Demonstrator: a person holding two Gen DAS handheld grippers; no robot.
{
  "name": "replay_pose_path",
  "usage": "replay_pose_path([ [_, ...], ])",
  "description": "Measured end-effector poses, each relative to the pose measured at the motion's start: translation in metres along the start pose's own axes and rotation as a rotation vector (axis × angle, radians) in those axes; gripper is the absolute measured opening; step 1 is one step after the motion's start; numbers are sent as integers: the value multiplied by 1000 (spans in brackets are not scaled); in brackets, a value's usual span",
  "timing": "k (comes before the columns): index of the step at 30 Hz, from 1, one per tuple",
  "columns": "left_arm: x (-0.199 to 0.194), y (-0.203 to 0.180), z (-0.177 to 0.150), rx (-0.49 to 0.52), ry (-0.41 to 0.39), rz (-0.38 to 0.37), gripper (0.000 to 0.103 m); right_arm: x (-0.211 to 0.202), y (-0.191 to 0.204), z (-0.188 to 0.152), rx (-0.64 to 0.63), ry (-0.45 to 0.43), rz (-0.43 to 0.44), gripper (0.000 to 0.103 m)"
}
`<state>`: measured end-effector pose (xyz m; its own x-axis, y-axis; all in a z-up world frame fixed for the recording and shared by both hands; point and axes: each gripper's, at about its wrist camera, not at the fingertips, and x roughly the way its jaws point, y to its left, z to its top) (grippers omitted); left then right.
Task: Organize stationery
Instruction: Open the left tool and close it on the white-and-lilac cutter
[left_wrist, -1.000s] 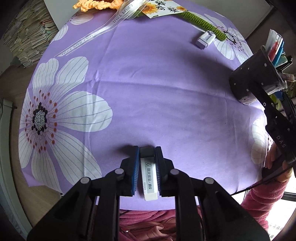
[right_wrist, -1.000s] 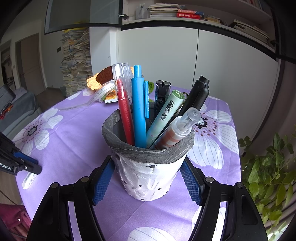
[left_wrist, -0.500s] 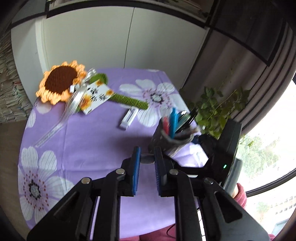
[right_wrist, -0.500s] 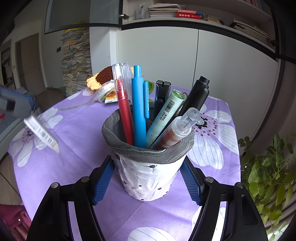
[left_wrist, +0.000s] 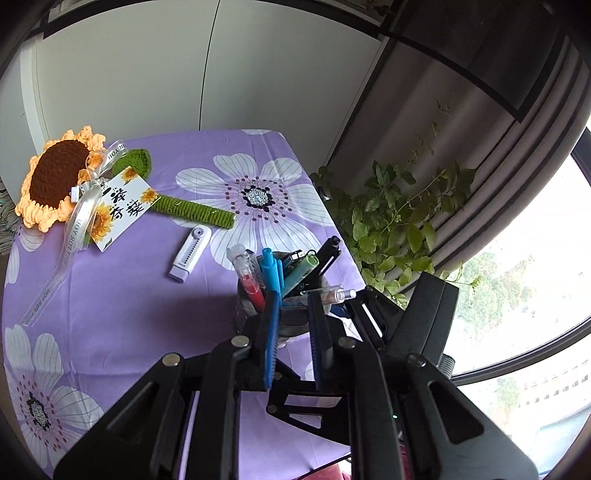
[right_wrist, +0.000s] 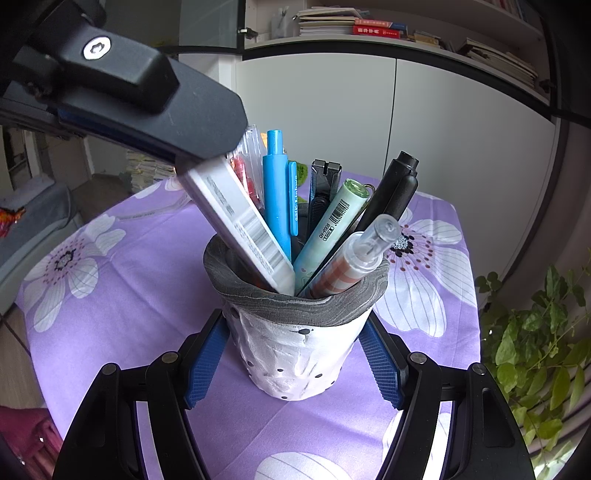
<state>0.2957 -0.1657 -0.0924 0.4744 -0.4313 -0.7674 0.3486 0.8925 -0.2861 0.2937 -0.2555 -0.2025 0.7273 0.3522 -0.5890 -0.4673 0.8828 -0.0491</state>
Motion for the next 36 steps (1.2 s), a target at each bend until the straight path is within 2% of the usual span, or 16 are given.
replay_pose_path([
  [4, 4, -1, 4, 5, -1, 8, 13, 0, 0, 0, 0, 1, -1, 73],
  [8, 5, -2, 6, 9, 9, -6, 21, -1, 0, 0, -2, 0, -4, 73],
  [12, -5, 0, 6, 6, -23, -9, 31, -1, 0, 0, -3, 1, -7, 73],
  [15, -17, 6, 5, -12, -67, 9, 31, 0, 1, 0, -3, 4, -8, 73],
  [19, -30, 20, 5, -25, -130, 81, 32, 0, 1, 0, -3, 4, -9, 73],
  [23, -22, 42, 5, -38, -154, 211, 37, 0, 1, 0, -3, 4, -9, 73],
  [26, 5, 60, 5, -12, -117, 293, 37, 0, 1, 0, -3, 4, -9, 73],
  [29, 40, 77, 7, 20, -46, 322, 37, 0, 1, 0, -3, 4, -10, 73],
  [32, 66, 88, 12, 34, 7, 292, 37, 0, 1, 0, -4, 4, -11, 73],
  [36, 89, 90, 26, 73, 29, 263, 37, 0, 1, 0, -2, 4, -9, 73],
])
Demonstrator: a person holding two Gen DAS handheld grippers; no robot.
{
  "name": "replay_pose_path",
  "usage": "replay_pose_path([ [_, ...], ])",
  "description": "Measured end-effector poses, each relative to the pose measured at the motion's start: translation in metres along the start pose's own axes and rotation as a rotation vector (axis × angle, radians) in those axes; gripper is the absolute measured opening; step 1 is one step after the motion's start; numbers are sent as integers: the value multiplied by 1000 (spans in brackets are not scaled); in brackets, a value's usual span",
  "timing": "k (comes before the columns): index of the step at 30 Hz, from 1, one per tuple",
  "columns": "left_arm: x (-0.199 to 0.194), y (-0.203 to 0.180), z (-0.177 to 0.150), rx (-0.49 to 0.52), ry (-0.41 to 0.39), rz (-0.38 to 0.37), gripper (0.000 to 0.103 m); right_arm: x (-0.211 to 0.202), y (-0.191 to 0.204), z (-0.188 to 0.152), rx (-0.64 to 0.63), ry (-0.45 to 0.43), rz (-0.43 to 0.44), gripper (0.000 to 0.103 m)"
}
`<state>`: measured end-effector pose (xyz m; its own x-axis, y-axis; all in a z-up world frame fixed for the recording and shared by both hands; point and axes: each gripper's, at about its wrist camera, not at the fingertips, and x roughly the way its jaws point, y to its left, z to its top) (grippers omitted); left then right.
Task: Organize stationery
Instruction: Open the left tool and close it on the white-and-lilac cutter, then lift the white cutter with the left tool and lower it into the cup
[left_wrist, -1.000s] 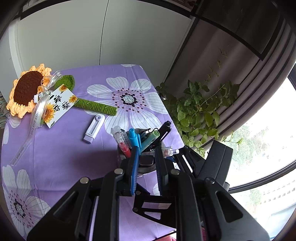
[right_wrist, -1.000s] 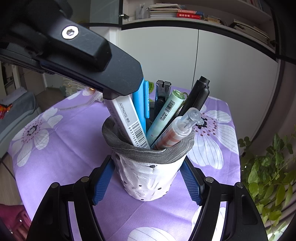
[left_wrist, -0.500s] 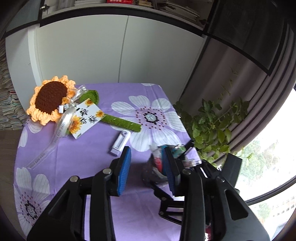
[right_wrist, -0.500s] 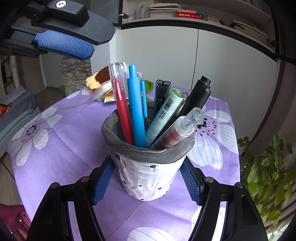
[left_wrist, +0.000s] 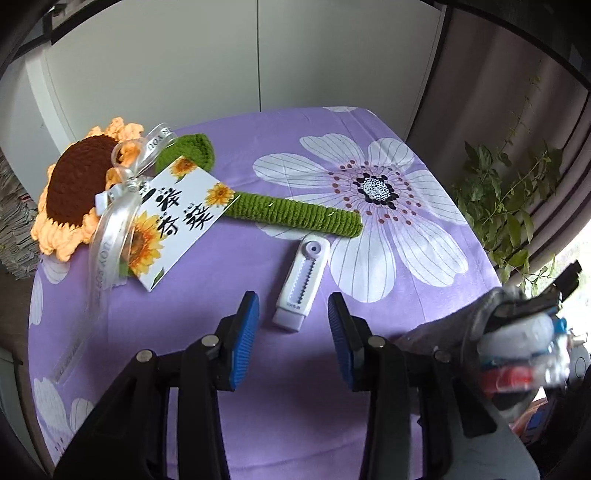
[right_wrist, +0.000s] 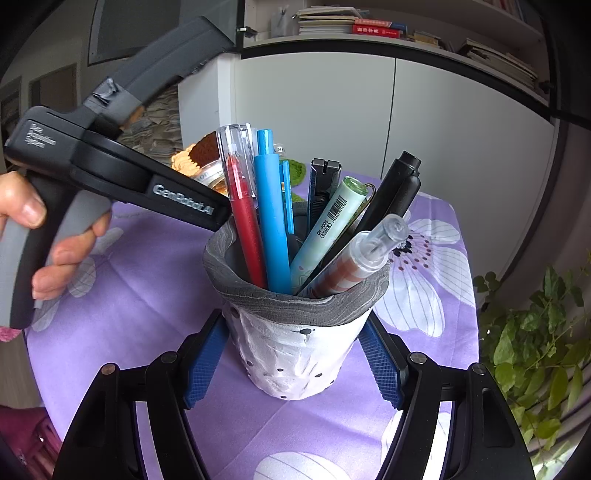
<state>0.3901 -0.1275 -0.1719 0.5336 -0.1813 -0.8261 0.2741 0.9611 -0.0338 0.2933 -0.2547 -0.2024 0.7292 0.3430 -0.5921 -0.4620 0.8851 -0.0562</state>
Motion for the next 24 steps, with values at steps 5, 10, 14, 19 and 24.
replay_pose_path([
  [5, 26, -5, 19, 19, 23, 15, 39, 1, -3, 0, 4, 1, 5, 73],
  [10, 44, -6, 30, 27, 47, 3, 39, 2, -5, 0, 13, 1, 1, 73],
  [14, 57, -3, 33, 4, 76, -43, 37, 2, -4, 0, 9, 3, -1, 73],
  [19, 60, -7, 30, 28, 58, -13, 24, 2, -3, 0, 4, 7, -8, 73],
  [24, 46, 2, 17, 33, 52, 15, 23, 2, 0, 0, 2, 10, -11, 73],
])
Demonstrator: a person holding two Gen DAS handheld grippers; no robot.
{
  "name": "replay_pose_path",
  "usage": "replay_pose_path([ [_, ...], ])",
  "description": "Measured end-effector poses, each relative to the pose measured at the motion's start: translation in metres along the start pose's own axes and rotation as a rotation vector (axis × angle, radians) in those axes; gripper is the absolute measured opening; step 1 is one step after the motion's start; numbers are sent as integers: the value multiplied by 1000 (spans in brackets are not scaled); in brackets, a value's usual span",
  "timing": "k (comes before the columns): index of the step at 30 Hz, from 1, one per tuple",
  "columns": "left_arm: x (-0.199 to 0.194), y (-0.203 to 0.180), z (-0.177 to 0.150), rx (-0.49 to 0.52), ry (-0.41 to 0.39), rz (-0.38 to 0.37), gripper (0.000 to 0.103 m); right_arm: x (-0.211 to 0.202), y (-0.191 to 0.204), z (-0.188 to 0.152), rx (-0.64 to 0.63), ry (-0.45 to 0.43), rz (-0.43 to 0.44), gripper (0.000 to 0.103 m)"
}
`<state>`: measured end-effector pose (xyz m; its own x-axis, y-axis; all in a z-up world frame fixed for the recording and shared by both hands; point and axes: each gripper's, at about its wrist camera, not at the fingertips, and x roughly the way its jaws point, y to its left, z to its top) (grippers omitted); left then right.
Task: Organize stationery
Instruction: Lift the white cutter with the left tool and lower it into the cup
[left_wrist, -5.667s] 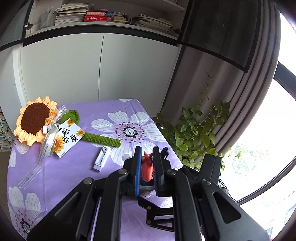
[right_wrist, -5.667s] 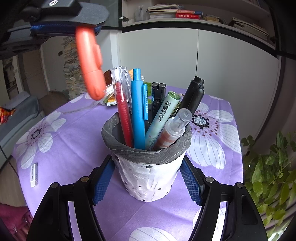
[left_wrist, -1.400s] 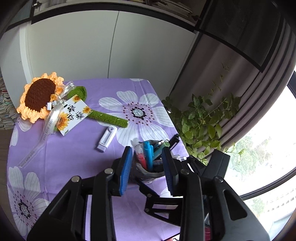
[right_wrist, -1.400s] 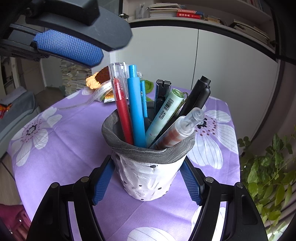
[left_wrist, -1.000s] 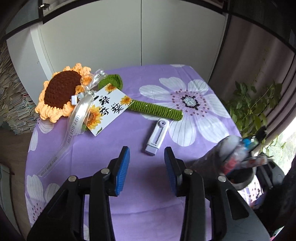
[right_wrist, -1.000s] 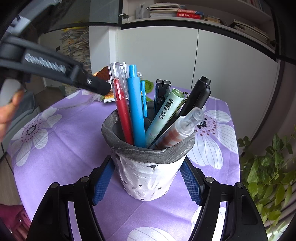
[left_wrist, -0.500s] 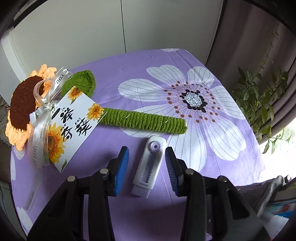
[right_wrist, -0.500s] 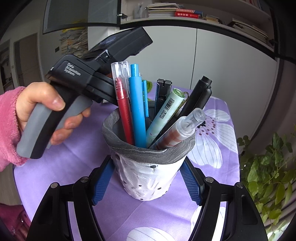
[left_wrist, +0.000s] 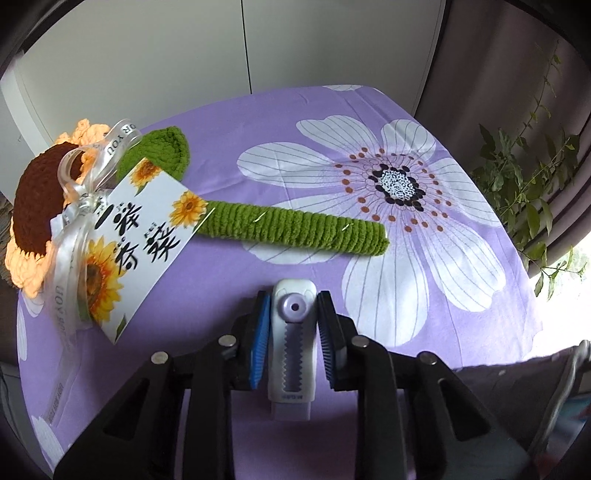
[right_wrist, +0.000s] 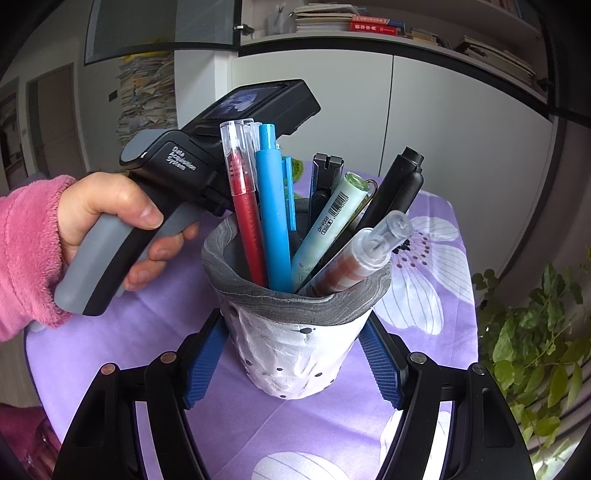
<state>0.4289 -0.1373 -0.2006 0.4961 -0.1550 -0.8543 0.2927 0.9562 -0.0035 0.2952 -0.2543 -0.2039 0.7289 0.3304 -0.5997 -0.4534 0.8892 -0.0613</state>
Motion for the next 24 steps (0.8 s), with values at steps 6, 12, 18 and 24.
replay_pose_path([
  [6, -51, 14, -23, -39, -65, -51, 23, 0, 0, 0, 0, 0, 0, 73],
  [12, -104, 3, -38, -5, -150, -53, 23, 0, 0, 0, 0, 0, -1, 73],
  [18, -149, -12, -49, 25, -230, -92, 23, -1, 0, -1, -1, 1, -3, 73],
  [24, -194, -36, -54, 68, -315, -176, 23, 0, 1, -1, -1, 1, -2, 73],
])
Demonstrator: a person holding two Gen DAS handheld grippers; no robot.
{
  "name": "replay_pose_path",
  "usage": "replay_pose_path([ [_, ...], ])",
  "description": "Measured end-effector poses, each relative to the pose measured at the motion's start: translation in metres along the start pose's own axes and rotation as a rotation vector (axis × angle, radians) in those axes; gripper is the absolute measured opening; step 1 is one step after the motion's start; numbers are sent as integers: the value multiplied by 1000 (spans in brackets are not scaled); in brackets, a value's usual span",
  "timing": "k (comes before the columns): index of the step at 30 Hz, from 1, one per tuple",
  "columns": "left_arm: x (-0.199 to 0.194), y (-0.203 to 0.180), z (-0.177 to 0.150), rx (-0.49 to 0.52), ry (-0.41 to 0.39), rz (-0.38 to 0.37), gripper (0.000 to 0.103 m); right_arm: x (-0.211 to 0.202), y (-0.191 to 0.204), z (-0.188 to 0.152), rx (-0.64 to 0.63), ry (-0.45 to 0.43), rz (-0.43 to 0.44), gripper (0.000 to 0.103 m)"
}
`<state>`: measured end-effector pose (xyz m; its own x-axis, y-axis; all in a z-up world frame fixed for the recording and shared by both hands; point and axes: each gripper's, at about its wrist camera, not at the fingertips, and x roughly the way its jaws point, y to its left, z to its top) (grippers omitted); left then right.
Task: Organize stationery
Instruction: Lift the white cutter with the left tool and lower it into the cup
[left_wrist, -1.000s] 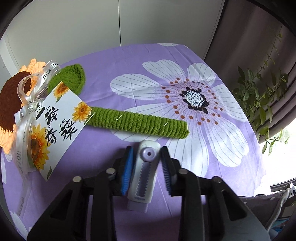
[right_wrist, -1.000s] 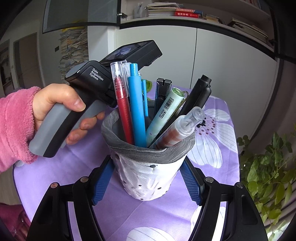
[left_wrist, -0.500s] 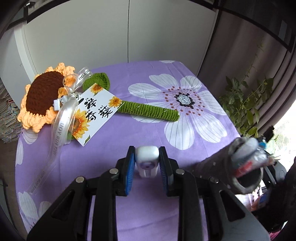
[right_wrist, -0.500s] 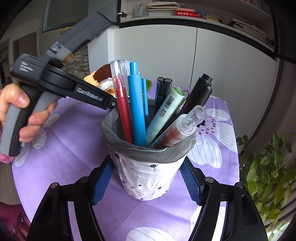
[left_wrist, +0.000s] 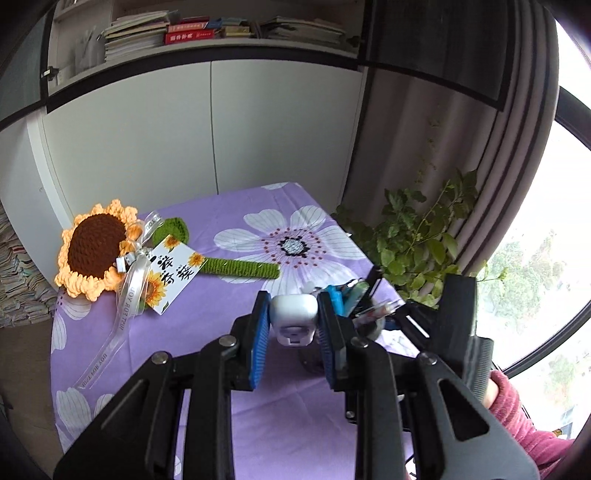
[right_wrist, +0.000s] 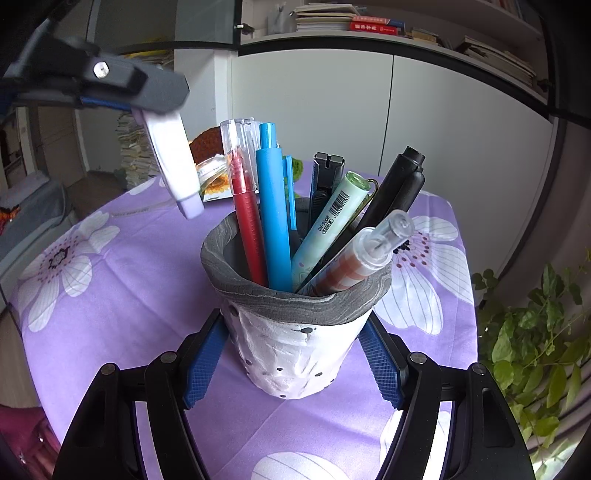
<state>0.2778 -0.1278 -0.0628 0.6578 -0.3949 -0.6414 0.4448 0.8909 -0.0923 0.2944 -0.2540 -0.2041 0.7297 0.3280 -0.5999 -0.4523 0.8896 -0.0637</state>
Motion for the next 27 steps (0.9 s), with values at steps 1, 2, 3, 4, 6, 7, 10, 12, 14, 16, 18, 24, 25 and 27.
replay_pose_path([
  [1, -3, -4, 2, 3, -8, -17, 23, 0, 0, 0, 0, 0, 0, 73],
  [2, -5, -7, 3, 8, -14, -31, 23, 0, 0, 0, 0, 0, 0, 73],
  [3, -6, -12, 4, 13, -19, -41, 23, 0, 0, 0, 0, 0, 0, 73],
  [4, -5, -14, 5, 19, -20, -48, 23, 0, 0, 0, 0, 0, 0, 73],
  [6, 2, -20, 6, 25, -10, -58, 23, 0, 0, 0, -1, 0, -1, 73],
  [7, 7, -22, 6, 24, 1, -62, 23, 0, 0, 0, -1, 0, -1, 73],
  [10, 22, -27, 5, 25, 38, -74, 23, 0, 0, 0, -1, 0, -1, 73],
  [12, 29, -29, 4, 25, 56, -76, 23, 0, 0, 0, -1, 0, -1, 73],
  [14, 33, -30, 3, 28, 62, -73, 23, 0, 0, 0, 0, 0, 0, 73],
  [16, 35, -32, 2, 37, 66, -69, 23, 0, 0, 0, 0, 0, 1, 73],
  [18, 37, -33, 1, 41, 70, -66, 23, 0, 0, 0, 0, 0, 0, 73],
  [24, 38, -29, 1, 27, 75, -68, 24, 0, 0, 0, 0, 1, -1, 73],
  [25, 39, -29, 1, 23, 77, -67, 24, 0, 0, 0, 0, 1, -1, 73],
  [27, 40, -27, 1, 12, 82, -66, 24, 0, 0, 0, -1, 2, -2, 73],
])
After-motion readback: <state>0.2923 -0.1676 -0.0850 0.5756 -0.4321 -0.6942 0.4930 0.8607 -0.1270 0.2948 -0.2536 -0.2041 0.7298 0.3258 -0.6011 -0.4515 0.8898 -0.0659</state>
